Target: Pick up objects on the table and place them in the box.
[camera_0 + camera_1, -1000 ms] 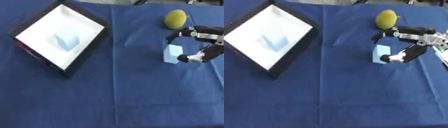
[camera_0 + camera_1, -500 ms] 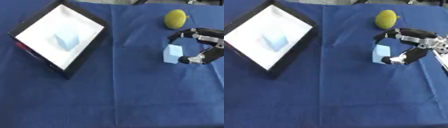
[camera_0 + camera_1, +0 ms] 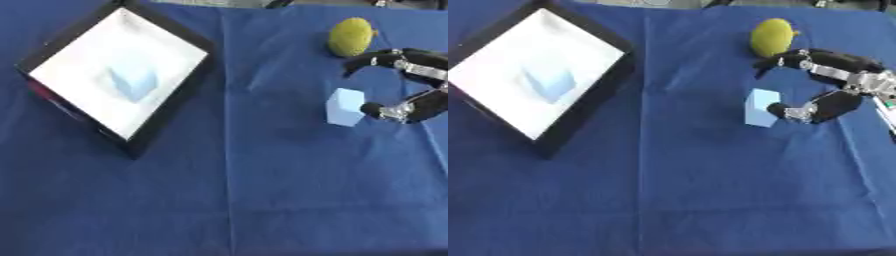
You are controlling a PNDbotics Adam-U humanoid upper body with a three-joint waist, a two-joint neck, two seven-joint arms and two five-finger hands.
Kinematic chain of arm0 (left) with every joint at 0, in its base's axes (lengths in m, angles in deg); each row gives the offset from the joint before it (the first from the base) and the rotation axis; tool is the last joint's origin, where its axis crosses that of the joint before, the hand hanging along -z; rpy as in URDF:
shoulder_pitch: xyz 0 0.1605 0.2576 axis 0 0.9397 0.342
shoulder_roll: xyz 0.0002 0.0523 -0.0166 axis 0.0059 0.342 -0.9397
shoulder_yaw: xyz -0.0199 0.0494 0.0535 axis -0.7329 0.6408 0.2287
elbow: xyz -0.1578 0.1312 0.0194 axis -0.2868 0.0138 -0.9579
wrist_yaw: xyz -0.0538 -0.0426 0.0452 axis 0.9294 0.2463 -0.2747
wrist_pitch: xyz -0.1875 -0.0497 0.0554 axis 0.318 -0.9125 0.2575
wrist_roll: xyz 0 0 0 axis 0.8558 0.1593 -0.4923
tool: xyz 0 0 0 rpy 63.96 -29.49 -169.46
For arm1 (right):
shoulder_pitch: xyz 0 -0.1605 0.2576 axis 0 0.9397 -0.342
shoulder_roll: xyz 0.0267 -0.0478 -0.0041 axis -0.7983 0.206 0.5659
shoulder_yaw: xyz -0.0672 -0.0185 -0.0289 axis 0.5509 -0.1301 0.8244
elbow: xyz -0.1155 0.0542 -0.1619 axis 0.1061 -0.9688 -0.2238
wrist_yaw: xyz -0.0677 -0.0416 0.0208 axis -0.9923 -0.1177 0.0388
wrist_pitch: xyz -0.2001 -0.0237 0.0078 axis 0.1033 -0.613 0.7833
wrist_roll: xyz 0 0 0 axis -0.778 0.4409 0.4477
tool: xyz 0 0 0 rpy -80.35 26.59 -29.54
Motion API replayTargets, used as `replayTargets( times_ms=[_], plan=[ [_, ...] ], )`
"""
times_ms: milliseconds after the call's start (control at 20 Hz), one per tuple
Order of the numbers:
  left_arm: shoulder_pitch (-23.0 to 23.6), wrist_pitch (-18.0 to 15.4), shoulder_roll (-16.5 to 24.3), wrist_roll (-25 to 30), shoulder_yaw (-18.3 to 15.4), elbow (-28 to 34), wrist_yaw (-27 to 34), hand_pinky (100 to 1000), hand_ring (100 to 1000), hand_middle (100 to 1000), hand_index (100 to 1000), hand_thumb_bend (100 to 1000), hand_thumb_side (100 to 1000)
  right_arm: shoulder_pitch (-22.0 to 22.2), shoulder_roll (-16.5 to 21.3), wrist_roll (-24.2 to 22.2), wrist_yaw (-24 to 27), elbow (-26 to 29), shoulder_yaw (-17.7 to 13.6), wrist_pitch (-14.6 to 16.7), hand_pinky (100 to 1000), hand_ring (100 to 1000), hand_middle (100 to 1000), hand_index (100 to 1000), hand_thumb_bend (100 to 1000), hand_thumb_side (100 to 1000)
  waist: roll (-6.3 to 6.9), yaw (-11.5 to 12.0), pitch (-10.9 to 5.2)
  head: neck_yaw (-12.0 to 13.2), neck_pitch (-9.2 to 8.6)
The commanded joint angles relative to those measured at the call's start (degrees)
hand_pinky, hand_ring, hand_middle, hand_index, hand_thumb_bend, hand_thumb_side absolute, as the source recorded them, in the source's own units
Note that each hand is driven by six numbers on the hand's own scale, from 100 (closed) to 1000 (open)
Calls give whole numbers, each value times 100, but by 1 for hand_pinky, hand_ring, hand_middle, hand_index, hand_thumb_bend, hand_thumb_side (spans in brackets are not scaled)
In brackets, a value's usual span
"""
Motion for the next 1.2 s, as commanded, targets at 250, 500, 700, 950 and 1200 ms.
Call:
replayTargets(
  times_ms=[250,500,700,950,1200],
  plan=[
    [-31,0,165,46,-16,57,-29,578,895,771,656,100,655,-239,-56,-64,-355,-307,-87,162,1000,914,800,965,341,647,11,17,20,-34,-8],
    [-26,8,155,60,-14,59,-35,579,897,771,653,100,656,-308,-119,84,-629,-539,-55,263,1000,916,805,968,361,653,6,35,32,-52,-8],
    [-24,9,146,69,-15,63,-40,579,898,772,652,100,656,-323,-165,221,-763,-662,-106,291,1000,917,807,969,356,659,9,47,42,-64,-8],
    [-22,-2,137,80,-14,58,-43,580,899,773,650,100,655,-315,-190,394,-971,-799,-142,325,1000,917,809,969,374,680,23,64,53,-73,-8],
    [-33,-9,136,97,-4,51,-36,581,901,773,648,100,654,-320,-219,517,-1161,-910,-147,356,1000,918,810,970,382,688,32,72,65,-92,-8]
  ],
)
